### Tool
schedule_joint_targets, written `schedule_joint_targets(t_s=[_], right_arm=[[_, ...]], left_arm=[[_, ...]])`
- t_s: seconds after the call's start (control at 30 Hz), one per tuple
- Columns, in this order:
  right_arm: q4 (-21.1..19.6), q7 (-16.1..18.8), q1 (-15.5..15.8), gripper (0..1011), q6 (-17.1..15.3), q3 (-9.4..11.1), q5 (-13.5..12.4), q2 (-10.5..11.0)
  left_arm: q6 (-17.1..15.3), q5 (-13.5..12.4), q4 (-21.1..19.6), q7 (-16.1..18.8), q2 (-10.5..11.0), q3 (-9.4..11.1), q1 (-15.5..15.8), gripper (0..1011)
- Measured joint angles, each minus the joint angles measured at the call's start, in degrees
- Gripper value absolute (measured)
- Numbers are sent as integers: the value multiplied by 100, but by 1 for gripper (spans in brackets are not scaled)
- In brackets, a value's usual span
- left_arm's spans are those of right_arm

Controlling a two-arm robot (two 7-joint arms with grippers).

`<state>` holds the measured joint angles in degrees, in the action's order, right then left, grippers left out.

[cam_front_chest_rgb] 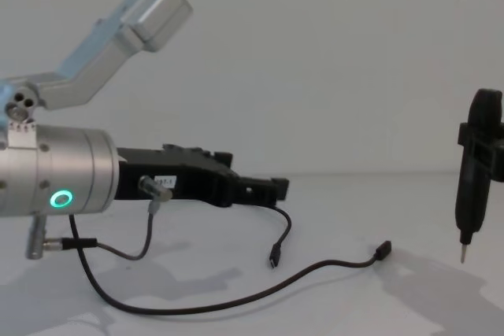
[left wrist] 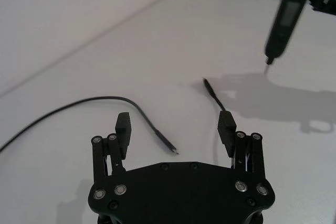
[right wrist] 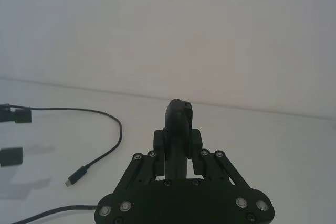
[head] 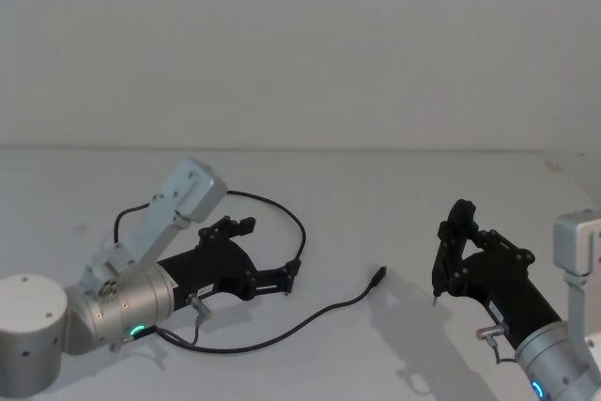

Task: Pick up the data cable with the one hand.

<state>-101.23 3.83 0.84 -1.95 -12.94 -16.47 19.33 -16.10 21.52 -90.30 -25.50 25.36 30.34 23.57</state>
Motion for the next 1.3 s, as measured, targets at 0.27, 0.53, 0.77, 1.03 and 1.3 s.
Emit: schedule_joint_targets(t_s=[0.27, 0.53, 0.77, 1.03, 1.3], right_arm=[[0, 0, 0, 279, 0, 0, 0, 0], [0, 0, 0, 279, 0, 0, 0, 0], [0, 0, 0, 279, 0, 0, 0, 0], [0, 0, 0, 279, 0, 0, 0, 0], [0, 0, 0, 279, 0, 0, 0, 0]], left_arm=[[-479, -8, 214, -372, 30, 283, 401, 1000], [-816, -31, 514, -617, -74, 563, 744, 1000], [-946, -41, 723, -726, -185, 723, 920, 1000], [-1063, -33, 981, -800, -349, 903, 1089, 1000], [-1177, -33, 1115, -782, -426, 1012, 1157, 1000]])
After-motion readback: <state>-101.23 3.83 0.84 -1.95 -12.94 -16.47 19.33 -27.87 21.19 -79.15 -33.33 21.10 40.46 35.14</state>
